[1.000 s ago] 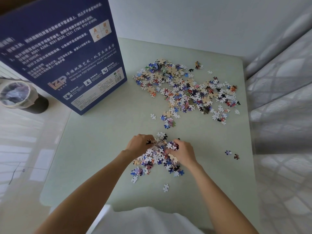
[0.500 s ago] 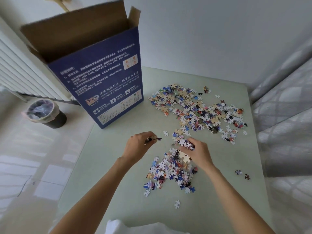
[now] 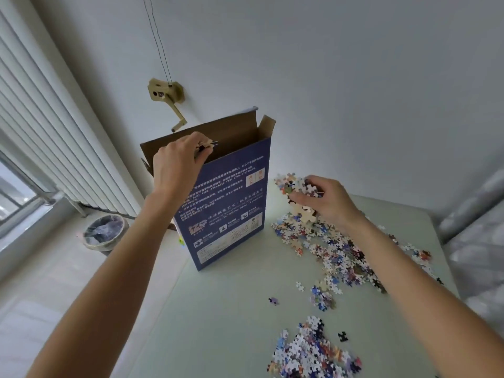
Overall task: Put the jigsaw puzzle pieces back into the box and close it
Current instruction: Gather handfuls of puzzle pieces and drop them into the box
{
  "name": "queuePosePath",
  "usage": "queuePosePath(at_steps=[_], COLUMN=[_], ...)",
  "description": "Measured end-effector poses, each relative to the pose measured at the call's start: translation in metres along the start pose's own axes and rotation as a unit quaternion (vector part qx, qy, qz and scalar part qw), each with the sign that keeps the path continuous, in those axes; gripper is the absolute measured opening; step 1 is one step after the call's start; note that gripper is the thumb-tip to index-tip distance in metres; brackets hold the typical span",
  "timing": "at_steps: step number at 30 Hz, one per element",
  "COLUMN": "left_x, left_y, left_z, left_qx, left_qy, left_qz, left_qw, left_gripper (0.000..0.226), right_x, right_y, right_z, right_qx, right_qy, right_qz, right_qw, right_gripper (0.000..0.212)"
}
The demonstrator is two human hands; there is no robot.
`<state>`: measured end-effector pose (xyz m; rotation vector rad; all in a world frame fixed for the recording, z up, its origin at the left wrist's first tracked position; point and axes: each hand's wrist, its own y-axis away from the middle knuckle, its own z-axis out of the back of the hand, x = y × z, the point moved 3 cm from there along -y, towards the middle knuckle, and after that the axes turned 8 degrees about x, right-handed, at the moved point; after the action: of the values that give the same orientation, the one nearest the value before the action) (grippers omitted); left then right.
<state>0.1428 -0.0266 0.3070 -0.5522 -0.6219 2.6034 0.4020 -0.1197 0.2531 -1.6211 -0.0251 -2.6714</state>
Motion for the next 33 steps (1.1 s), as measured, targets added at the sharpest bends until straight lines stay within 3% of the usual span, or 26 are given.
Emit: queuePosePath(at_steps=[3,8,12,16,20,22,23,25,30,33], left_x=[0.011,0.024,0.028,0.023,0.021,0.019,0.018,0.019,0.021,0.021], left_y=[-0.013,-0.016,-0.014,-0.008,-0.003,-0.003,-0.002,-0.002,-0.002,-0.002], left_z=[-0.008,-0.023,-0.020,-0.015,-0.013,-0.013,-0.013,-0.013,-0.014,-0.014], left_qx=[0.058,0.140,0.129,0.139,0.119,0.104,0.096,0.084,0.078,0.075], left_qy=[-0.036,-0.022,0.007,0.022,-0.010,-0.025,-0.031,-0.031,-0.024,-0.021], left_qz=[0.045,0.072,0.056,0.027,0.005,-0.003,-0.006,-0.006,-0.007,-0.009], left_qw=[0.997,0.987,0.990,0.990,0.993,0.994,0.995,0.996,0.997,0.997], left_gripper=[0.025,0.031,0.035,0.029,0.016,0.014,0.014,0.014,0.015,0.015], right_x=[0.034,0.073,0.102,0.122,0.123,0.120,0.117,0.114,0.108,0.103], right_y=[-0.048,-0.122,-0.155,-0.166,-0.172,-0.173,-0.174,-0.175,-0.178,-0.179], right_z=[0.003,-0.002,-0.018,-0.034,-0.056,-0.066,-0.070,-0.076,-0.074,-0.073], right_qx=[0.020,0.057,0.099,0.110,0.106,0.109,0.118,0.149,0.190,0.204], right_qy=[-0.001,0.010,0.193,0.347,0.514,0.547,0.550,0.536,0.405,0.368], right_qz=[0.041,0.056,0.120,0.278,0.448,0.484,0.487,0.470,0.351,0.312], right_qw=[0.999,0.997,0.969,0.889,0.723,0.674,0.668,0.685,0.822,0.852], right_gripper=[0.024,0.032,0.044,0.024,0.017,0.017,0.017,0.018,0.023,0.024])
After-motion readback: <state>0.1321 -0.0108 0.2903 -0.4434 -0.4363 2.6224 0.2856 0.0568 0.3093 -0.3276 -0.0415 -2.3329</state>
